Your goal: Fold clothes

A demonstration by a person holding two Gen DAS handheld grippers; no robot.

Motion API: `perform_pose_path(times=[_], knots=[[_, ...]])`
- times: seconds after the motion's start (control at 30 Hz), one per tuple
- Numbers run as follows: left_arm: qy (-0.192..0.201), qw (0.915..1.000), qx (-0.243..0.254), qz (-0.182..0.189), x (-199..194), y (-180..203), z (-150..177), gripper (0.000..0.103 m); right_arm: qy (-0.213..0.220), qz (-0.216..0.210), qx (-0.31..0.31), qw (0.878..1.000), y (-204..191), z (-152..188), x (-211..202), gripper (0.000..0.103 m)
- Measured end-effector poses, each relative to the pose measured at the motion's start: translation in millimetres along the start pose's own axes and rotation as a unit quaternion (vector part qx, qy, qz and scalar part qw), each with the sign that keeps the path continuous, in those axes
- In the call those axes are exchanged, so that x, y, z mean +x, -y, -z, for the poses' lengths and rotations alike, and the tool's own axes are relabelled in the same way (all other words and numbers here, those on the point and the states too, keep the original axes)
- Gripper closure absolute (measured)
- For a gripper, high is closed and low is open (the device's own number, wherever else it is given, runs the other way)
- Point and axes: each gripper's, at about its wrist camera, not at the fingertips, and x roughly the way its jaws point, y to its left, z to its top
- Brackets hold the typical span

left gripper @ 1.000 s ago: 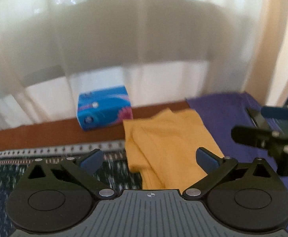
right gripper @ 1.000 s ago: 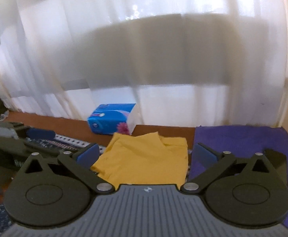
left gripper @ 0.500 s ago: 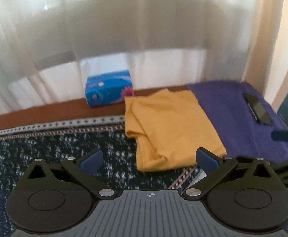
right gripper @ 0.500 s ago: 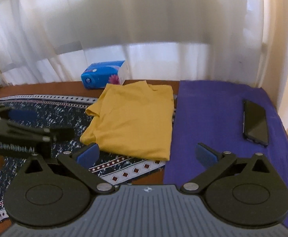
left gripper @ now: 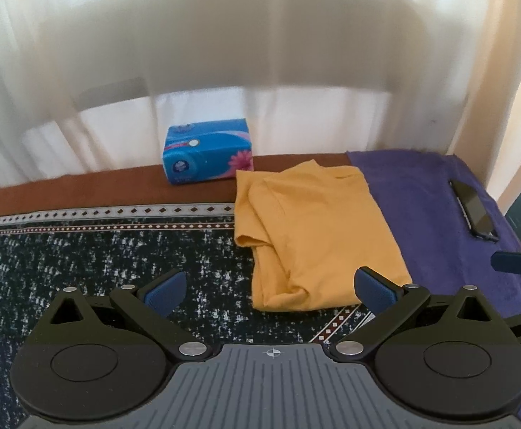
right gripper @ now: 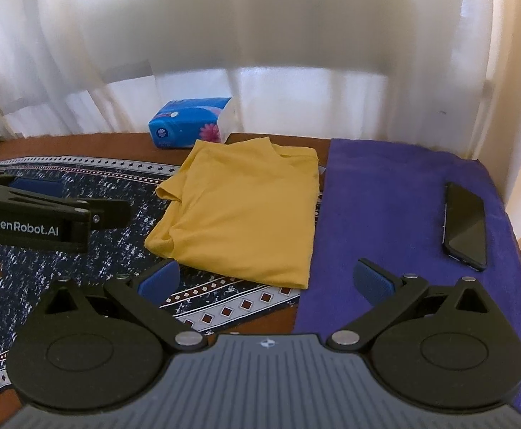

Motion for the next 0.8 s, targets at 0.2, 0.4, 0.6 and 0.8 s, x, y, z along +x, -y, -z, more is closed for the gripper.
perform_pose_path(times=[0.2, 0.4, 0.6, 0.8], knots=[[-0.002, 0.9998, 0.017, 0.006, 0.4, 3.4, 0.4, 0.0, -0.005, -0.001, -0.006, 1.0, -1.4, -0.6, 2.7, 0.0], [-0.009, 0.9996, 0.023, 0.015, 3.7, 9.2, 1.3, 0.0, -0.012, 0.003, -0.009, 1.0, 1.2, 0.4, 5.6, 0.0], [-0.009, 0.9994, 0.028, 0.017, 5.0, 13.3, 0.9, 0.0, -0.014, 0.007, -0.004, 1.0, 5.0, 2.6, 6.6, 0.0], [-0.009, 0.9993, 0.027, 0.023, 4.6, 13.9, -0.5, 0.0, -0.017, 0.004, -0.004, 1.0, 4.5, 2.6, 8.9, 0.0]])
